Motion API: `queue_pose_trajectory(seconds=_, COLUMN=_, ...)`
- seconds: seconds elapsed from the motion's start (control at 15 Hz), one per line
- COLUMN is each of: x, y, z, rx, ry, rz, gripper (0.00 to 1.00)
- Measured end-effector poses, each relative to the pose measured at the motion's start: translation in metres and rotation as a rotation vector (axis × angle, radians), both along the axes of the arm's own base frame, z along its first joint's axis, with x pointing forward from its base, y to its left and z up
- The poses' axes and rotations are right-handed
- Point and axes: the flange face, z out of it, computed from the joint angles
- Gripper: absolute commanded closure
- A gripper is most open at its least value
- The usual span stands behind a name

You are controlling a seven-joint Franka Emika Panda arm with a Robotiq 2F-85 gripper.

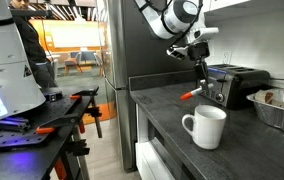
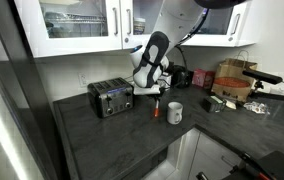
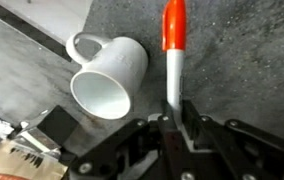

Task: Place the marker in the mug

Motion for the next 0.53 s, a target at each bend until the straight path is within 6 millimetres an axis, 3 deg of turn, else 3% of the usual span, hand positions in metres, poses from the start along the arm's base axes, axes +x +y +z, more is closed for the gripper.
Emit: queue_pose_trajectory(seconds=0.53, x=-0.005, y=-0.026, z=0.022, rx=-0.1, ry=-0.128, rz=-0.121, gripper=0.95)
